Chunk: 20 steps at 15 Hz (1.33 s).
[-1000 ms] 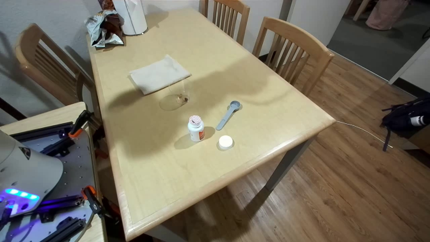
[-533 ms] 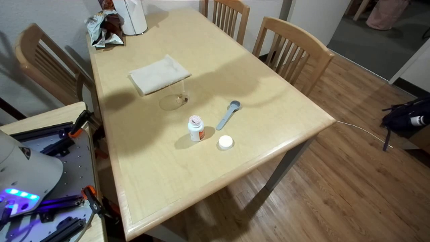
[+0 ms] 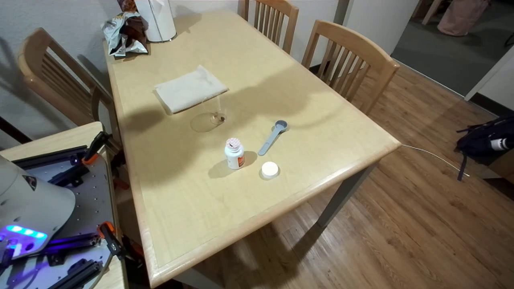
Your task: Pour the contents from one clear cup to the other
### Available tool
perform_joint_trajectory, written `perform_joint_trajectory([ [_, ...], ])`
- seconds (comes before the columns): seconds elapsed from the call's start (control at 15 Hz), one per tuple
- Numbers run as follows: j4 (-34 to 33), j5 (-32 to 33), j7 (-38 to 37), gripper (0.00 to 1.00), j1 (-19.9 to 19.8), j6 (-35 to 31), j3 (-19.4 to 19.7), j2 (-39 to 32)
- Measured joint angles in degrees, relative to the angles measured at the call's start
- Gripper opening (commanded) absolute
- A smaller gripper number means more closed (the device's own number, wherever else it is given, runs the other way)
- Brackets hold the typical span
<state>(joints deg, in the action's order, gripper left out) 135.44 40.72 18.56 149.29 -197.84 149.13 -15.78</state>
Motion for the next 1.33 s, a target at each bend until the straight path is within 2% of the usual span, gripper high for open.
perform_joint_trajectory([
  [0.53,0.22,-0.81,-0.80,0.05,-0.06,0.00,0.11,-0.28],
  [0.6,0.40,-1.10,-0.87,0.19,-0.09,0.00,0.14,-0.45],
  [0.8,1.01,-1.55,-1.17,0.19,-0.17,0.00,0.16,-0.74],
  [0.87,1.13,-1.64,-1.17,0.05,-0.18,0.00,0.16,-0.76],
  [1.13,0.85,0.53,-1.42,0.05,0.00,2.98,-0.95,0.43],
  [1.33,-1.39,3.44,-3.22,0.05,0.11,11.11,-5.74,5.51],
])
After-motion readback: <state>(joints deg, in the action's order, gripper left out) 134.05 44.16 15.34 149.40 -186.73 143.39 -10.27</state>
